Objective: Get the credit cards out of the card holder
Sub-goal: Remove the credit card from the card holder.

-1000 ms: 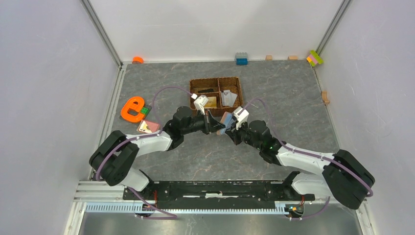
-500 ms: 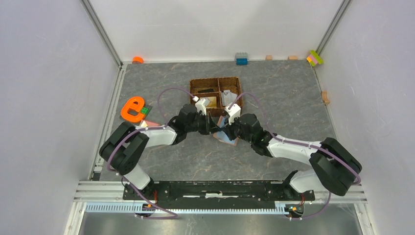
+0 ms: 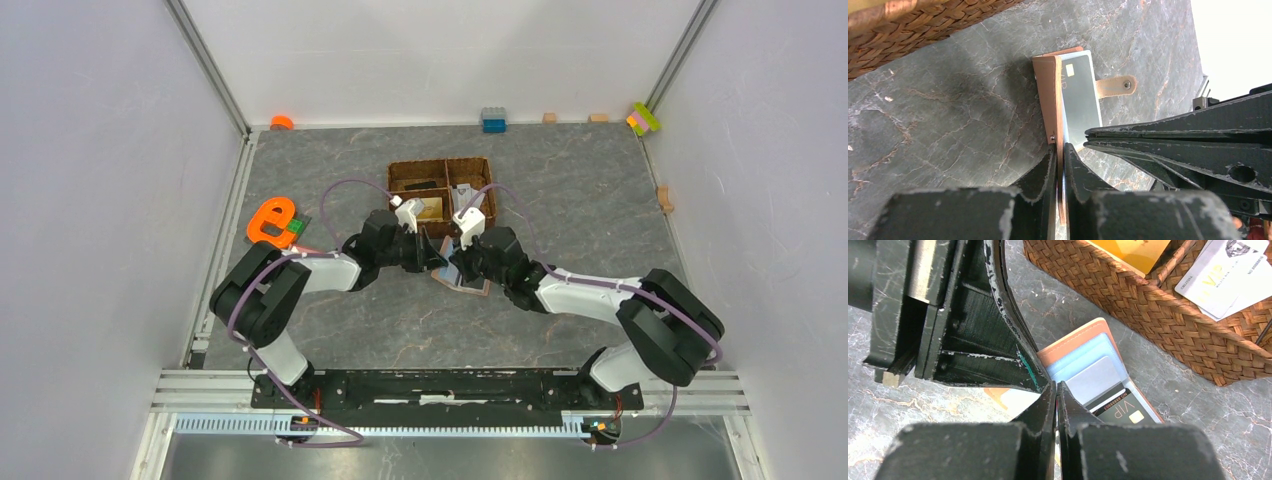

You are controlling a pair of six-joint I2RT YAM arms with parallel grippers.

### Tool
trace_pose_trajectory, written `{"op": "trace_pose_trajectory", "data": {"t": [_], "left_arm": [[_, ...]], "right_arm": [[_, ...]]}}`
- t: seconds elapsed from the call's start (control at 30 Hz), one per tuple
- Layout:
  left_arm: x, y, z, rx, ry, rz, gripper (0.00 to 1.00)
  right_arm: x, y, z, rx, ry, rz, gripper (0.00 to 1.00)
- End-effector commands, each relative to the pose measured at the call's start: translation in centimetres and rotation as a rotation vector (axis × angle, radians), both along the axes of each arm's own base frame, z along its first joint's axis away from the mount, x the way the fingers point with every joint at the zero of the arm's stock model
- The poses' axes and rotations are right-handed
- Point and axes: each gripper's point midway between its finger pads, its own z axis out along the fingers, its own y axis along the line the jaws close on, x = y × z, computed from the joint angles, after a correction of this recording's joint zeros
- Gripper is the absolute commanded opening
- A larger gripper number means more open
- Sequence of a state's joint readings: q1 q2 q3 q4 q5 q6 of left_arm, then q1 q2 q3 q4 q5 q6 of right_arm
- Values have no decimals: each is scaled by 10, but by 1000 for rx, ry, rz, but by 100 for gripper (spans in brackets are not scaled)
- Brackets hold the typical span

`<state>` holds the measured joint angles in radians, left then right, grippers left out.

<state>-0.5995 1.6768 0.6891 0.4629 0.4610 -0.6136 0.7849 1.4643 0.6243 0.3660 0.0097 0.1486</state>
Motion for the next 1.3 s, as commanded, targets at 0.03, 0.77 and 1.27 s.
{"op": "trace_pose_trajectory", "data": {"t": [0.03, 0.77, 1.27], "left_arm": [[7, -4, 6, 10, -52, -37, 22], [17, -14, 0, -32, -27, -22, 15], [-5, -15, 80, -485, -126, -67, 2]], "right_arm": [[5, -3, 33, 77, -94, -31, 7], [17, -94, 17, -1, -67, -320, 64], [-26, -40, 66, 435, -55, 14, 57]]}}
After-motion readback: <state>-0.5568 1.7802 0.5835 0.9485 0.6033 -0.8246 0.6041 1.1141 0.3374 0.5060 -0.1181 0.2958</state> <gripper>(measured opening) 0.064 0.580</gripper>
